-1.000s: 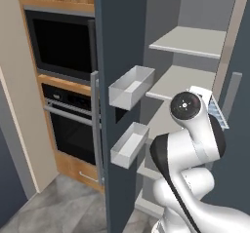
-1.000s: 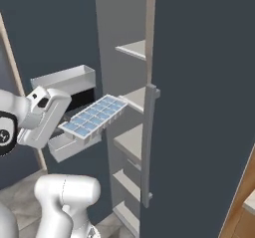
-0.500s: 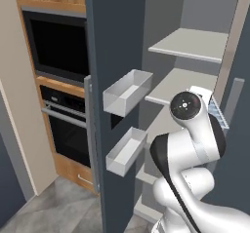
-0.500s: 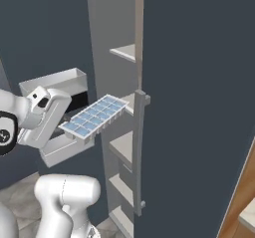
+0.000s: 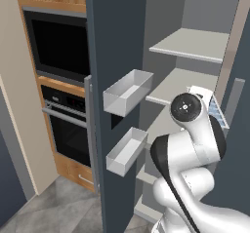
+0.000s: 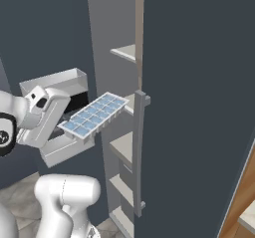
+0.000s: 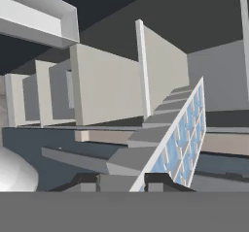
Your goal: The ice cube tray has been filled with water. Take the tray and place it in the freezer to make ice. Close the freezer door after placing the tray.
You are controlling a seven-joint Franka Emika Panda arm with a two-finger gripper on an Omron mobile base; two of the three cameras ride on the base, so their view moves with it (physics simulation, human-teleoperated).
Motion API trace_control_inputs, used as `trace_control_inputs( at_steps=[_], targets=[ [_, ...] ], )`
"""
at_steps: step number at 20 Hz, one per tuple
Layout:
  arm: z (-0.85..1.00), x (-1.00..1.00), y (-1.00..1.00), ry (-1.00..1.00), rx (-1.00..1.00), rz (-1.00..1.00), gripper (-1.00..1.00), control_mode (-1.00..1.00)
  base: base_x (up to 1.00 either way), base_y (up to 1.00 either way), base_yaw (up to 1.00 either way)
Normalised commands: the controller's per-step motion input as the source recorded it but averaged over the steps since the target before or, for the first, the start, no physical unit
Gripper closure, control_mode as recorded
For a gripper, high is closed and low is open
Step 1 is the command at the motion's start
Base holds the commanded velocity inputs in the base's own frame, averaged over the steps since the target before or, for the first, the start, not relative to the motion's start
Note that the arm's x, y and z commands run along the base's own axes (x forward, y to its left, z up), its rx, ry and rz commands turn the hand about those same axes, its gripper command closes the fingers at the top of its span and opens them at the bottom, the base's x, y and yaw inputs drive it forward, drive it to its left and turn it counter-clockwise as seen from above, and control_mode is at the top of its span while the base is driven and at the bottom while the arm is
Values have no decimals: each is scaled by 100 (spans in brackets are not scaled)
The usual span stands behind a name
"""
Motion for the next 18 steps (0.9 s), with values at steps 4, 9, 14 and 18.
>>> trace_control_inputs(
  at_steps=[4,9,14,18],
  targets=[
    [37,-29,0,-11,0,0,100,-100,0,0,0],
    [77,-24,0,0,0,0,100,-100,0,0,0],
    [52,-6,0,4,0,0,100,-100,0,0,0],
    [26,11,12,0,0,0,100,-100,0,0,0]
  ],
)
